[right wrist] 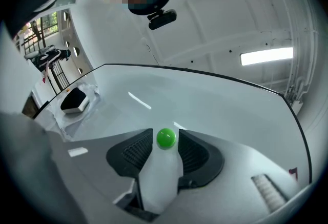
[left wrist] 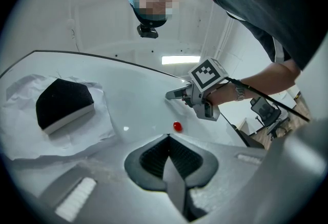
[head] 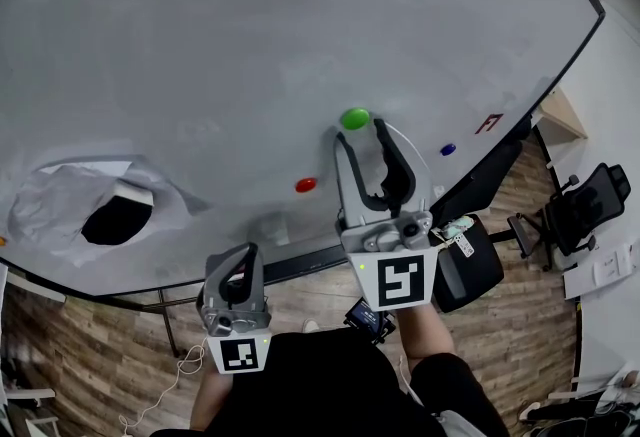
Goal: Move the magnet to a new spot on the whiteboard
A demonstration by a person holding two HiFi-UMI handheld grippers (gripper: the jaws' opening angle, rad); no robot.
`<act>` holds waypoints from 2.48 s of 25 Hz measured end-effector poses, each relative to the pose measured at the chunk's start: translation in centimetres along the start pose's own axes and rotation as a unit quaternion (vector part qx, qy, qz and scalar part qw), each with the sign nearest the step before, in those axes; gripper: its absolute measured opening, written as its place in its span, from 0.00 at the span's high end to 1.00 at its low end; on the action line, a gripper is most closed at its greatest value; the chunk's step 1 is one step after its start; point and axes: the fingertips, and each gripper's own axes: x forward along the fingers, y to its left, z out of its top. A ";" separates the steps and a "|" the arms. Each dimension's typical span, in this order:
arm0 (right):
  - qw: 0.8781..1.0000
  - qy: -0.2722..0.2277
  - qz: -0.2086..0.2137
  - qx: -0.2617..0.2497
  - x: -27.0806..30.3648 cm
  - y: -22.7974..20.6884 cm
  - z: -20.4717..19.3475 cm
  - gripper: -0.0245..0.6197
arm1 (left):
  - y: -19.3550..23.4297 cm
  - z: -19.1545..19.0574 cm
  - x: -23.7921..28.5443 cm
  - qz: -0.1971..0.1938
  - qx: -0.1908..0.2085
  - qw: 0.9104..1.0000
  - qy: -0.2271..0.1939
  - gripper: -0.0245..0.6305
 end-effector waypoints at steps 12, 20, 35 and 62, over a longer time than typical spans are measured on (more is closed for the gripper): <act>0.999 0.023 -0.036 0.021 -3.0 -0.1 -0.3 0.89 | -0.9 0.5 -0.7 -0.032 -0.005 0.999 -0.005 0.96; 0.996 0.054 -0.066 0.014 -5.6 0.4 -0.9 0.97 | -1.8 0.8 -1.3 -0.071 -0.016 0.997 -0.014 0.96; 0.985 0.120 -0.121 0.001 -11.2 2.3 -1.6 0.98 | -2.9 1.4 -3.0 -0.141 -0.036 0.989 -0.037 0.96; 0.986 0.148 -0.075 0.020 -14.1 8.9 -3.6 0.98 | -2.2 1.2 -4.5 -0.146 -0.043 0.987 -0.042 0.96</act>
